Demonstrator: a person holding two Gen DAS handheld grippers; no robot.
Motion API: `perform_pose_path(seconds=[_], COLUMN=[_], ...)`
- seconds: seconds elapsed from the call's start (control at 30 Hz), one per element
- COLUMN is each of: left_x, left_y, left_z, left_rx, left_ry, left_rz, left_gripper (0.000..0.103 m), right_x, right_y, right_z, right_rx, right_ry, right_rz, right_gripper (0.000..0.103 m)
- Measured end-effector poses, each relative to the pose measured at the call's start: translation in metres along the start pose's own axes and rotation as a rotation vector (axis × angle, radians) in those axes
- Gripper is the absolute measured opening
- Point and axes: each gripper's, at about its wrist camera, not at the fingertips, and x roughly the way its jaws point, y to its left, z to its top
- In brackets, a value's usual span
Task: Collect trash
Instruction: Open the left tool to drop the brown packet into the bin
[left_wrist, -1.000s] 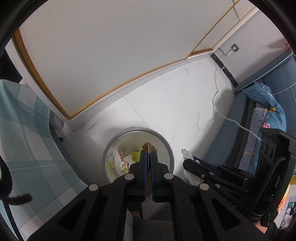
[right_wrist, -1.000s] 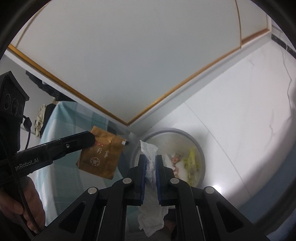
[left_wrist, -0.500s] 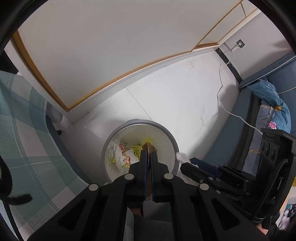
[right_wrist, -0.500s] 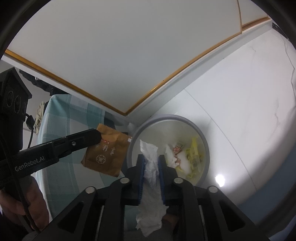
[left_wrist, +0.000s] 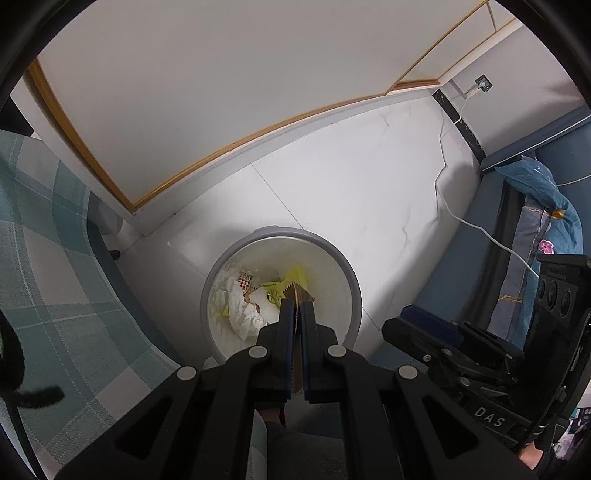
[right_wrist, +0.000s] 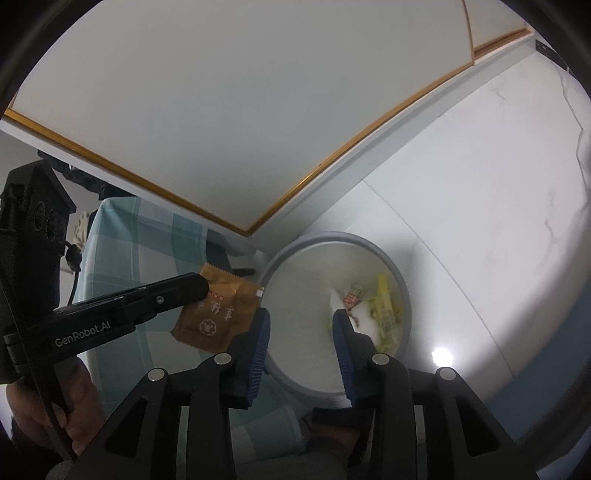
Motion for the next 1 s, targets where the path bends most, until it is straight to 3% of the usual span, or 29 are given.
perform_pose_path(seconds=[0.13, 0.5, 1.0], left_x=[0.001, 0.01, 0.001], left_y=[-0.001, -0.004, 0.006], left_z=[-0.001, -0.004, -0.008], left_rx=[0.009, 0.028, -0.023], left_ry=[0.007, 0.064, 0.063], left_rz=[0.003, 0.004, 0.048], left_gripper=[0.0, 0.002, 0.008], right_x=[-0.005, -0.013, -0.022], right_y=[-0.004, -0.01, -0.009], right_z=[0.0, -0.002, -0.004], right_rx=[0.015, 0.028, 0.029], right_ry=[-0.009, -0.022, -0.044], right_rz=[-0.019, -0.037, -0.055], right_gripper=[0.051, 0.063, 0.066])
